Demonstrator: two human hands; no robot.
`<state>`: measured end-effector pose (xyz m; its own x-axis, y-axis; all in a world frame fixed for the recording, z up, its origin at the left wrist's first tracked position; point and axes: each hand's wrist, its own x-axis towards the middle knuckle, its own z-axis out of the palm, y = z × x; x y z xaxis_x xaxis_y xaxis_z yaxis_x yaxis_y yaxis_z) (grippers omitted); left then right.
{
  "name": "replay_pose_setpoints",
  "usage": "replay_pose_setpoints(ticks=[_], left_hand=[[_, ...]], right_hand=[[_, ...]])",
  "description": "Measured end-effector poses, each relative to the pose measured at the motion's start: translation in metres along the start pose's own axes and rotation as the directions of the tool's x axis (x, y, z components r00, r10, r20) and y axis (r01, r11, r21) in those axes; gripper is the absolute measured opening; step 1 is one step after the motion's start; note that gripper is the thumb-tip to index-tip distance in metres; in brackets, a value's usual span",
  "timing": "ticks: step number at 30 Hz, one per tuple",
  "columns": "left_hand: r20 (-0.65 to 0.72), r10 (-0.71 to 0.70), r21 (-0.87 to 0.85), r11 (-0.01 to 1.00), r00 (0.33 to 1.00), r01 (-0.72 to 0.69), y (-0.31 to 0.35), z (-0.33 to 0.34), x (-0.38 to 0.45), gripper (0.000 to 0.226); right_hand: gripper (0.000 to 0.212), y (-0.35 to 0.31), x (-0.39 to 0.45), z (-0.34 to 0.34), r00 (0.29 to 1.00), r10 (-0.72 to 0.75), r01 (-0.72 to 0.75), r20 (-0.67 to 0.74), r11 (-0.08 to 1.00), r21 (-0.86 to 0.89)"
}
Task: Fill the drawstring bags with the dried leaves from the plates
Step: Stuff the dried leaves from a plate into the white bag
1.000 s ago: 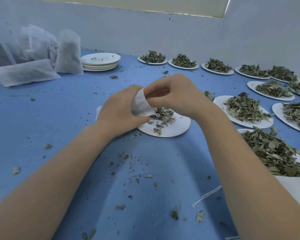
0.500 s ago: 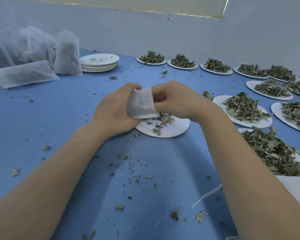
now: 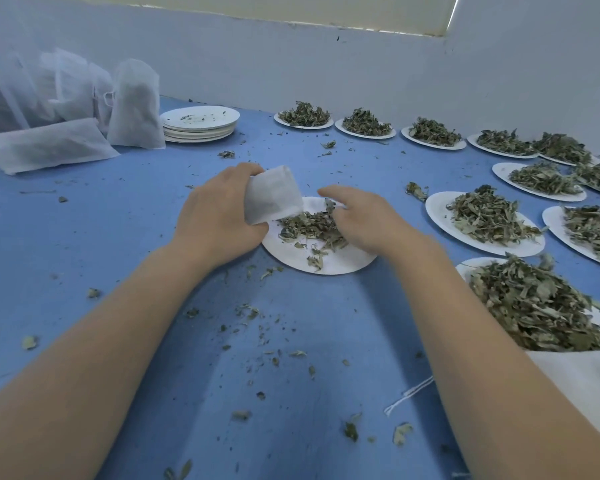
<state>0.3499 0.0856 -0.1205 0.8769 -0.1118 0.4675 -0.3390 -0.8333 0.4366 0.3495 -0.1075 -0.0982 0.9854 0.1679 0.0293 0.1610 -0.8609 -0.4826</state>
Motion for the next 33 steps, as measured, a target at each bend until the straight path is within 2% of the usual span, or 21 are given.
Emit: replay_pose_setpoints(ticks=[3, 8, 10, 11, 14, 16, 25, 33], left_hand=[[-0.005, 0.0, 0.007, 1.0, 1.0, 0.0, -0.001, -0.001, 0.0, 0.056], [-0.008, 0.006, 0.02, 1.0, 1.0, -0.005, -0.003, 0.0, 0.0, 0.054], [-0.006, 0.01, 0.025, 1.0, 1.0, -0.01, -0.003, 0.0, 0.0, 0.054], [-0.007, 0.012, 0.027, 1.0, 1.0, -0.012, -0.003, 0.001, 0.0, 0.053], [-0.014, 0.016, 0.036, 0.999, 1.0, -0.015, -0.003, 0.001, -0.001, 0.053], [-0.014, 0.021, 0.041, 0.999, 1.0, -0.021, -0.002, 0.001, -0.001, 0.053], [-0.006, 0.028, 0.052, 0.998, 1.0, -0.028, -0.001, 0.002, -0.002, 0.052], [0.008, 0.044, 0.093, 0.995, 0.999, -0.045, -0.003, 0.002, -0.001, 0.053]], right_hand=[[0.046, -0.001, 0.001, 0.006, 0.993, 0.006, 0.006, 0.114, 0.994, -0.105], [0.04, -0.001, 0.001, -0.012, 0.999, -0.021, 0.023, 0.03, 0.997, -0.074], [0.039, 0.002, 0.0, -0.018, 0.997, -0.014, 0.021, 0.075, 0.996, -0.091], [0.044, 0.003, -0.001, -0.019, 0.992, 0.015, -0.002, 0.122, 0.994, -0.105], [0.078, 0.003, -0.004, -0.019, 0.959, 0.126, -0.08, 0.254, 0.98, -0.182], [0.082, 0.002, -0.004, -0.017, 0.959, 0.117, -0.064, 0.26, 0.977, -0.204], [0.021, 0.009, 0.004, -0.011, 0.999, -0.004, 0.012, 0.05, 0.989, -0.148], [0.012, 0.003, -0.005, -0.031, 0.993, -0.08, 0.068, -0.089, 0.989, -0.133]])
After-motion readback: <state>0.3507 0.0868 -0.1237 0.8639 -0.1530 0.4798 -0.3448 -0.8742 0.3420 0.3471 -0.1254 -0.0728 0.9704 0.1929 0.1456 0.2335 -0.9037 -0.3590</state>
